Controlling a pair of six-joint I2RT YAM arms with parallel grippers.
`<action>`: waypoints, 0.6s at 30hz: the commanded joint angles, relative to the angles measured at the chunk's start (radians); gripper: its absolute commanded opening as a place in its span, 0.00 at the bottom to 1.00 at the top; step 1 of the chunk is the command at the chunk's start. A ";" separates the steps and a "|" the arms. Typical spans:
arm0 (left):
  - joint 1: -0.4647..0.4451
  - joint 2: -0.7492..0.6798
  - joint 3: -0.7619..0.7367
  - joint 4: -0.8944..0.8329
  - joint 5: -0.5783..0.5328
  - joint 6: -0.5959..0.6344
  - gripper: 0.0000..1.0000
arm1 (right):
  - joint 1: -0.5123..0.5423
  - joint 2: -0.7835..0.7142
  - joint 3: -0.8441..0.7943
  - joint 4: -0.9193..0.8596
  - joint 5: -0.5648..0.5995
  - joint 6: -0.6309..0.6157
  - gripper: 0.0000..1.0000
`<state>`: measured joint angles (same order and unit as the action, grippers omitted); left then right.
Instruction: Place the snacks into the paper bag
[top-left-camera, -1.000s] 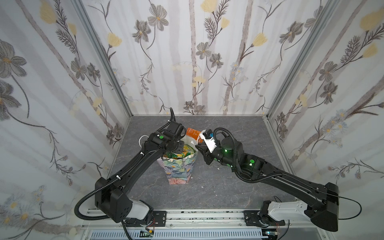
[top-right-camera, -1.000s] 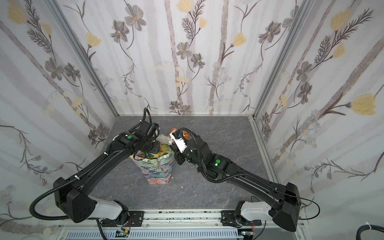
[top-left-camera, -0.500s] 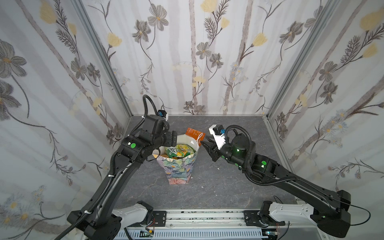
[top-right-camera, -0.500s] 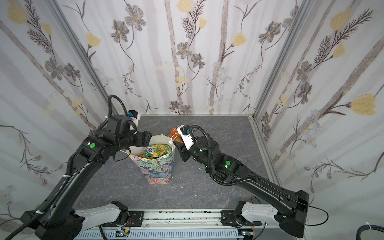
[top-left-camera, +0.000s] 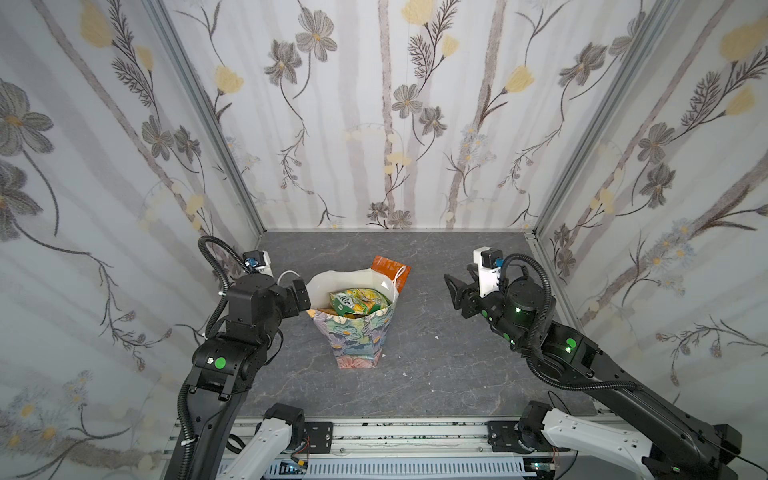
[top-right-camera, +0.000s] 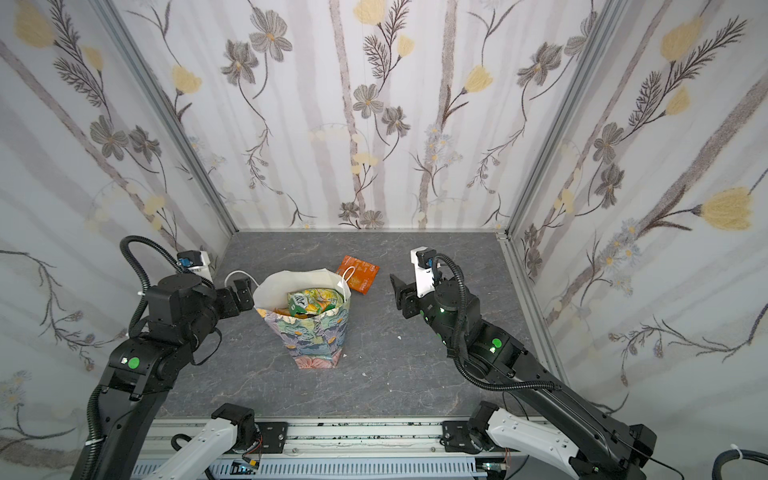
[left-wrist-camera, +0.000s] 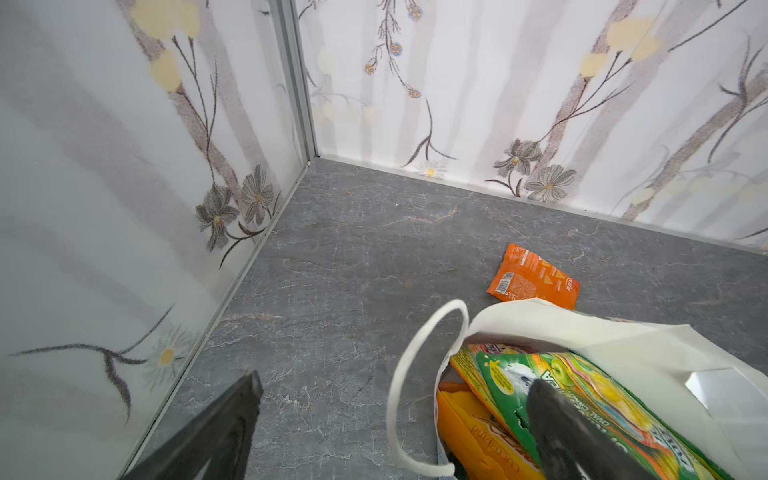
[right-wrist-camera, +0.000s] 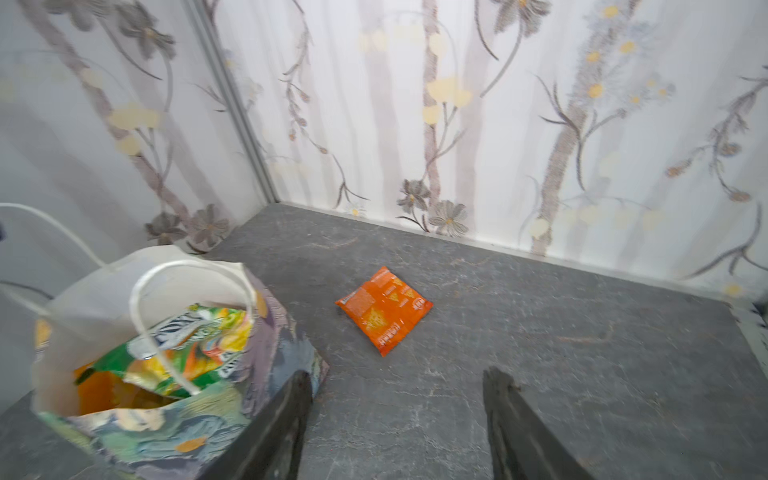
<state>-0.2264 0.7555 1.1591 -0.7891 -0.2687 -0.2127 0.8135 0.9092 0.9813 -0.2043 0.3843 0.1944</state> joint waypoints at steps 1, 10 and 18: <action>0.022 -0.026 -0.023 0.089 -0.024 -0.027 1.00 | -0.069 0.014 -0.056 -0.029 0.041 0.066 0.72; 0.095 -0.055 -0.074 0.103 0.048 -0.057 1.00 | -0.106 0.196 -0.216 0.169 -0.070 0.028 0.86; 0.136 -0.048 -0.060 0.088 0.217 -0.095 1.00 | -0.101 0.438 -0.239 0.400 -0.170 -0.143 0.89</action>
<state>-0.0963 0.7010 1.0828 -0.7261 -0.1333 -0.2806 0.7090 1.2961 0.7269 0.0505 0.2661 0.1410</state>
